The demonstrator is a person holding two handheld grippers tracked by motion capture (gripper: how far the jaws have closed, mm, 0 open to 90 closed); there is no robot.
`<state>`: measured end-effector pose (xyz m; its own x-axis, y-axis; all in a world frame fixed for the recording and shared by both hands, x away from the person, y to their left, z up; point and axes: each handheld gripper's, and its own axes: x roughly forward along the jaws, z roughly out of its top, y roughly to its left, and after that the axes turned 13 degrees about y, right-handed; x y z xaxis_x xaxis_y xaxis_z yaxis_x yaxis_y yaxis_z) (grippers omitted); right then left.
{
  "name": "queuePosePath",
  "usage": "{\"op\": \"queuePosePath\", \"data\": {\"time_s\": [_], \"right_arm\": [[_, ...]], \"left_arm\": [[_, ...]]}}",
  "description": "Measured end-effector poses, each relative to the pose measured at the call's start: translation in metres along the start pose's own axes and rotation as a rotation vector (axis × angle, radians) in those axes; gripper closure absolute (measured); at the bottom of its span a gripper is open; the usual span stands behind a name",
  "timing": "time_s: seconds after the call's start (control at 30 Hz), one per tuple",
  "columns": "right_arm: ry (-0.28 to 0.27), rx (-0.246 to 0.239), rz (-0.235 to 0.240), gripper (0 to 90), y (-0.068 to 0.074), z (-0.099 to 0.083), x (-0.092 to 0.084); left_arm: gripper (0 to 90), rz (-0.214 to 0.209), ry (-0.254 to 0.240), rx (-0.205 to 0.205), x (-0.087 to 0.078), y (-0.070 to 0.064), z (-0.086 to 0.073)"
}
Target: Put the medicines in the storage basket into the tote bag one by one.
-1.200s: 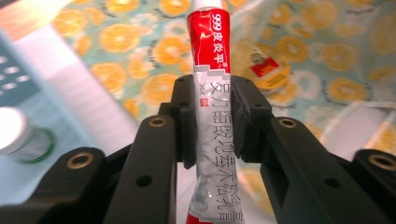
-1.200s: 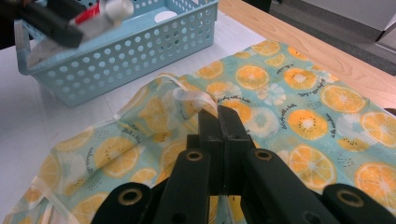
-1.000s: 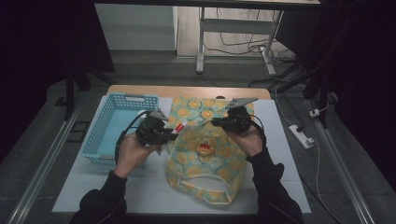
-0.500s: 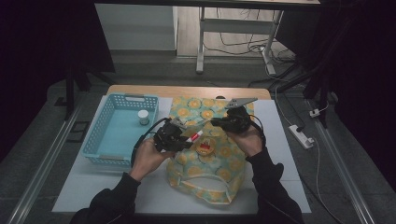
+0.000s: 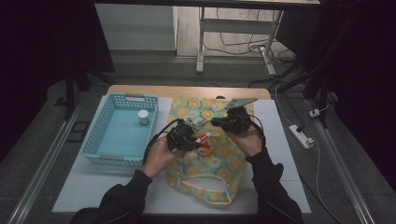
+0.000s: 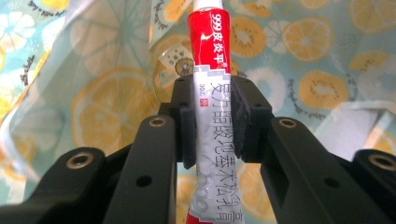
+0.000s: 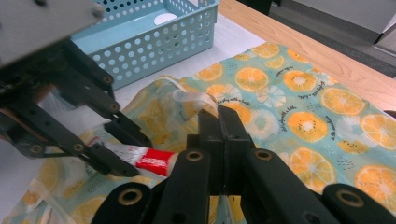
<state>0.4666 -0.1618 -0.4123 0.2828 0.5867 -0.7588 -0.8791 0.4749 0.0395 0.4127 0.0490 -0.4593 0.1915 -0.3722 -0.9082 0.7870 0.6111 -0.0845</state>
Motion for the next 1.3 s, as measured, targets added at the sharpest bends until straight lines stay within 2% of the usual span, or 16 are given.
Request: {"op": "queuePosePath", "data": {"time_s": [0.23,0.43,0.57,0.67,0.93,1.3], "right_arm": [[-0.001,0.001,-0.003,90.0,0.0,0.0,0.0],[0.002,0.003,-0.009,90.0,0.0,0.0,0.001],[0.004,0.004,-0.011,90.0,0.001,0.0,0.002],[0.005,0.004,-0.014,90.0,0.001,0.0,0.003],[0.011,0.007,-0.016,90.0,0.0,0.0,0.005],[0.015,0.004,-0.016,90.0,0.001,0.0,0.007]], "left_arm": [[72.6,0.012,0.004,-0.013,0.013,0.005,0.009],[72.6,0.028,0.002,-0.046,0.023,0.013,0.012],[72.6,0.057,0.016,-0.042,0.029,0.015,0.014],[72.6,0.065,0.013,-0.058,0.034,0.018,0.015],[72.6,0.078,0.011,-0.093,0.04,0.027,0.017],[71.9,0.087,0.007,-0.118,0.044,0.033,0.017]]}}
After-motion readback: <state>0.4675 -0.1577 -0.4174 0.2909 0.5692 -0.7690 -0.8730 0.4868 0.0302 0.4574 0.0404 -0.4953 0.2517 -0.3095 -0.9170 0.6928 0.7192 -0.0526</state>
